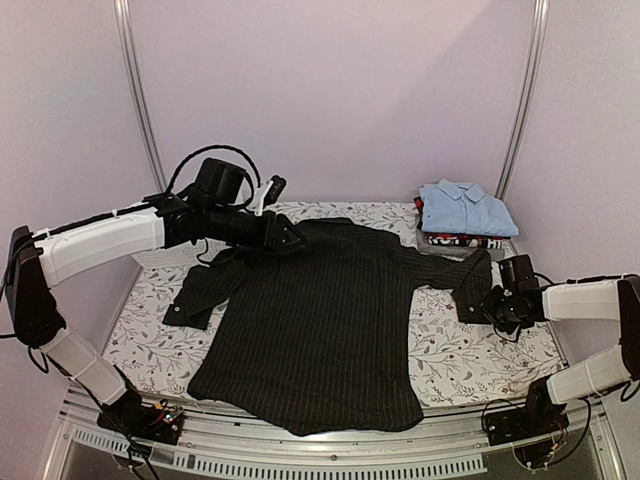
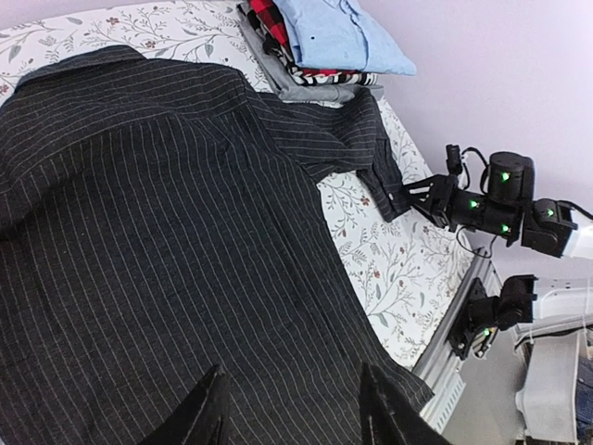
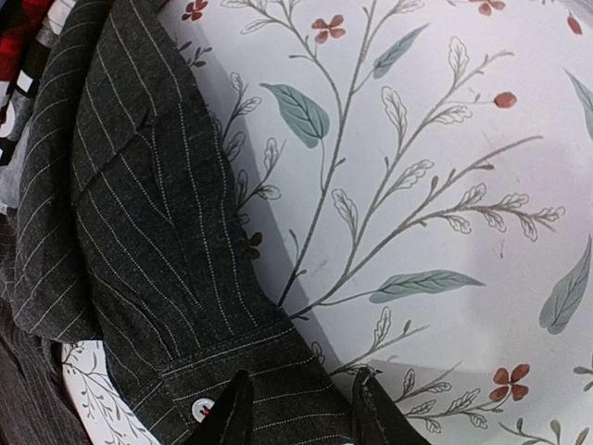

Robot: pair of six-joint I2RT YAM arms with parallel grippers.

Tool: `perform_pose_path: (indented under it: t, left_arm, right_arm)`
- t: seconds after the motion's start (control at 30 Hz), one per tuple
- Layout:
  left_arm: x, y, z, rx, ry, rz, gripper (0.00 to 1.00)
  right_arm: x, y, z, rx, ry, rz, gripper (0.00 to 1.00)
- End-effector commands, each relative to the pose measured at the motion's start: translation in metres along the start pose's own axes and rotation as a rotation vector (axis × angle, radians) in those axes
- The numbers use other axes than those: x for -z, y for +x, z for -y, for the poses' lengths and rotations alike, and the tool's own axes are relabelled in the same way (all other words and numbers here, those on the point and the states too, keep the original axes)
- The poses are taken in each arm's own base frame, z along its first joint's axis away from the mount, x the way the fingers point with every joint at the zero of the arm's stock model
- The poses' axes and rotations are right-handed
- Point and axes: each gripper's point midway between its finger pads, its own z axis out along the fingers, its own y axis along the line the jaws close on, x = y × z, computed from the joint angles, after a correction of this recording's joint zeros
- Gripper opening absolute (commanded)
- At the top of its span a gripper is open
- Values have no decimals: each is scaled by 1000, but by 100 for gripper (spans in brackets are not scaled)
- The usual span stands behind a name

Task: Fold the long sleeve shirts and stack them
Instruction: Pick up the sleeve from the corner of the board.

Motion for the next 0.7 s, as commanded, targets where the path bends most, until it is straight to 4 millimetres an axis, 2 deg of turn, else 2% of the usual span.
perform_pose_path:
  t: [0.0,0.07,0.23,0.33,0.43,0.6,0.67]
  left_arm:
    - [4,-18,7,-22,36,36,47]
    - [5,-18,7,-21,32,38,47]
    - [8,-17,6,-12,28,47,47]
    - [8,-17,7,-11,31,45,47]
    - [7,-17,8,-11,36,47,47]
    - [7,-18,8,-11,37,47,47]
    - [7,-18,7,-10,37,47,47]
  right_arm:
    - [-3,11,11,-6,37,-43,31]
    - [-2,9,10,5,44,-44,30]
    - [5,-7,15,43,108,13,50]
    - [3,-10,13,78,141,-3,53]
    - [-7,-4,13,113,167,-51,52]
    - [-24,11,11,138,183,-127,35]
    - [-27,14,9,154,202,-138,32]
